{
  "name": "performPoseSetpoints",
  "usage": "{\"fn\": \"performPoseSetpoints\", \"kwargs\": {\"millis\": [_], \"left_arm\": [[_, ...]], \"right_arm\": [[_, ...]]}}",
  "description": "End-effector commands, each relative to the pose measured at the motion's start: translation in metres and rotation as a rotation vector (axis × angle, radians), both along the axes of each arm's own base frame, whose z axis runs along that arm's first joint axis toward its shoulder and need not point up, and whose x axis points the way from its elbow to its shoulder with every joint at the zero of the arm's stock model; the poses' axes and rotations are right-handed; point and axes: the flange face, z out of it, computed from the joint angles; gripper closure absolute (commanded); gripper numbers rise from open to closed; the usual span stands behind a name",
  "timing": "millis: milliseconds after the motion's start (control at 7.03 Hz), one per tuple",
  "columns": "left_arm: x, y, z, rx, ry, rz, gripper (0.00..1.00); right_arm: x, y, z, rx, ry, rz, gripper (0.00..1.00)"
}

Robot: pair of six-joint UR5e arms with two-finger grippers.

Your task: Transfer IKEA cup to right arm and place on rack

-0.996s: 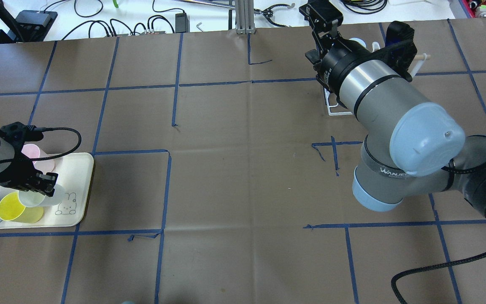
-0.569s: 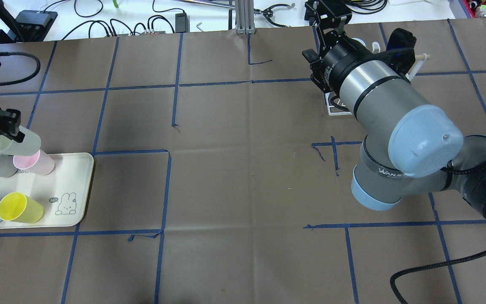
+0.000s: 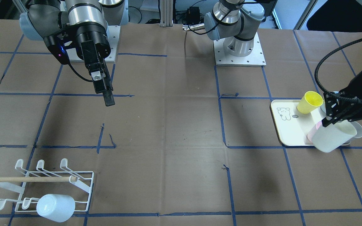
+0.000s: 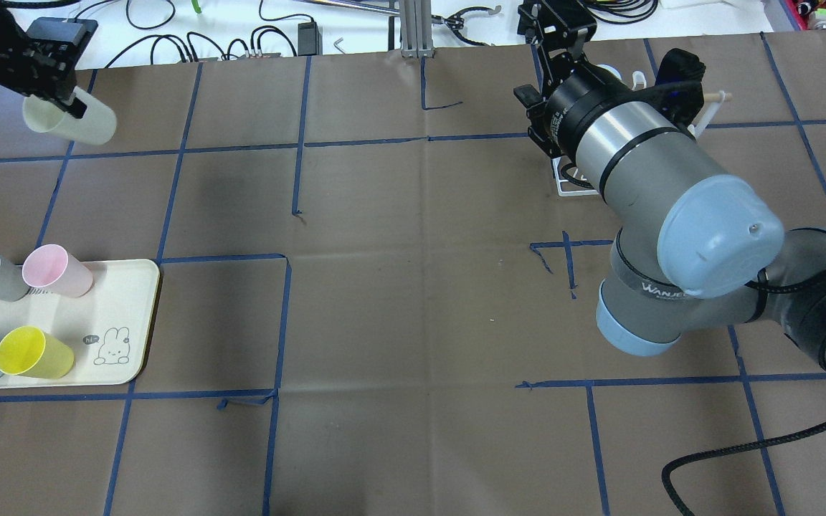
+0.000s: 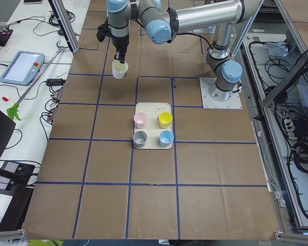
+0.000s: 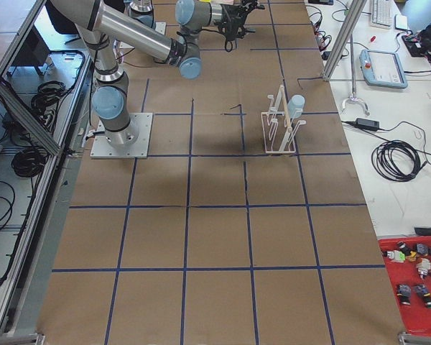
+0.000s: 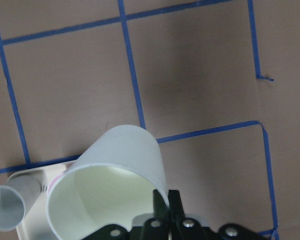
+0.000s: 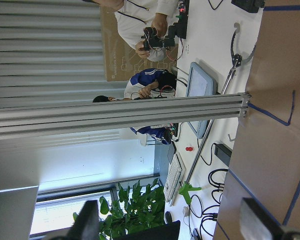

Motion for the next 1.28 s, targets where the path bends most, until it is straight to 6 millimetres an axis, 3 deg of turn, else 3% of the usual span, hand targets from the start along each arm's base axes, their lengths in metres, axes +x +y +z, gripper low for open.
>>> {"fn": "performPoseSetpoints", "kwargs": {"millis": [0, 285, 427, 569, 996, 1139], "left_arm": [[-0.04, -0.017, 0.005, -0.138, 0.231, -0.062, 1.0], [-0.08, -0.013, 0.0, -0.316, 0.451, -0.172, 1.0], [-0.104, -0.006, -0.002, -0.422, 0.473, -0.244, 1.0], [-0.142, 0.015, -0.006, -0.488, 0.474, -0.32, 1.0], [-0.181, 0.056, -0.062, -0.674, 0.611, -0.457, 1.0], [-0.203, 0.084, -0.079, -0.718, 0.644, -0.512, 1.0]], "right_arm": [[0.0, 0.0, -0.001, 0.001, 0.002, 0.0, 0.0], [0.0, -0.003, -0.005, 0.011, 0.005, -0.001, 0.0], [0.0, -0.004, -0.007, 0.015, 0.004, -0.002, 0.0], [0.0, -0.004, -0.007, 0.016, 0.004, -0.002, 0.0], [0.0, -0.006, -0.009, 0.022, 0.005, -0.003, 0.0], [0.001, -0.007, -0.012, 0.03, 0.0, -0.003, 0.0]]}}
